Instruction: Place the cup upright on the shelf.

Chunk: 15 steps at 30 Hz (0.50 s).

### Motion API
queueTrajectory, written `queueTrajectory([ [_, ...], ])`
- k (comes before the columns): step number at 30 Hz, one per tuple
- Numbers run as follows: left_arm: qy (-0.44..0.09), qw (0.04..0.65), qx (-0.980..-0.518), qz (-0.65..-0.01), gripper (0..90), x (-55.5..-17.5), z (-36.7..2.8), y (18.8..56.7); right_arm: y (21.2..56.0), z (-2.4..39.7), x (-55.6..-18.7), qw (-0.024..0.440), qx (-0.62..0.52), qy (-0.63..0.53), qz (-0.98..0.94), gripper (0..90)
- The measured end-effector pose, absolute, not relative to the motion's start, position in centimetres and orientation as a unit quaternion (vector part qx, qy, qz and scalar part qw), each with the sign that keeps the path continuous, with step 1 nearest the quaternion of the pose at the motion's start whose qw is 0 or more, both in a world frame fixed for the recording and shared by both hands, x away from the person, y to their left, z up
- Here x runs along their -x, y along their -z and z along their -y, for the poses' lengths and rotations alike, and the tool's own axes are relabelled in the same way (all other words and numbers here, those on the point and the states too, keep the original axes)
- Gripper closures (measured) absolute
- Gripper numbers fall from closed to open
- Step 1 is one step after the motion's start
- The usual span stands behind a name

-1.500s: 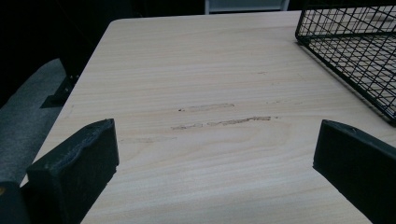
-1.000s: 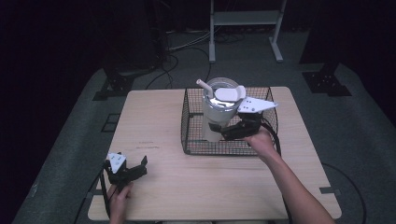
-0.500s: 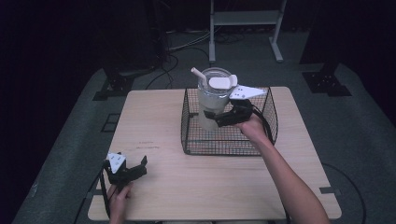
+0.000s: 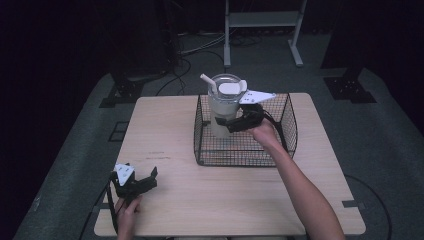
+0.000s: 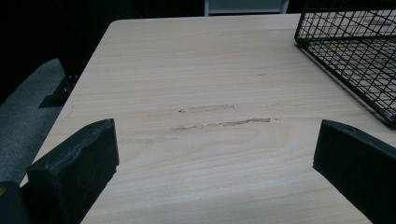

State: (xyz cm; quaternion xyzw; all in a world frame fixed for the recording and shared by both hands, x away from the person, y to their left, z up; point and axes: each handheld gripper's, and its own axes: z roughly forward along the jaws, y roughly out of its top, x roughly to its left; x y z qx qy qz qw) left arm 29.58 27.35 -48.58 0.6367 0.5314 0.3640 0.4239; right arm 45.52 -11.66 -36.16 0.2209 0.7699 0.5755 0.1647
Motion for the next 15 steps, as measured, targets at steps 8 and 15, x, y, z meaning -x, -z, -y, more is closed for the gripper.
queueTrajectory([
  [8, -0.364, 0.423, -0.638, -0.531, 0.0, -29.6, -27.4, 48.6, 37.7, 11.1, -46.7, 0.155, -0.224, -0.564, -0.779, 8.5],
  [15, -0.364, 0.424, -0.637, -0.531, 0.0, -29.6, -27.4, 48.6, 39.2, 11.0, -47.8, 0.144, -0.231, -0.554, -0.787, 8.5],
])
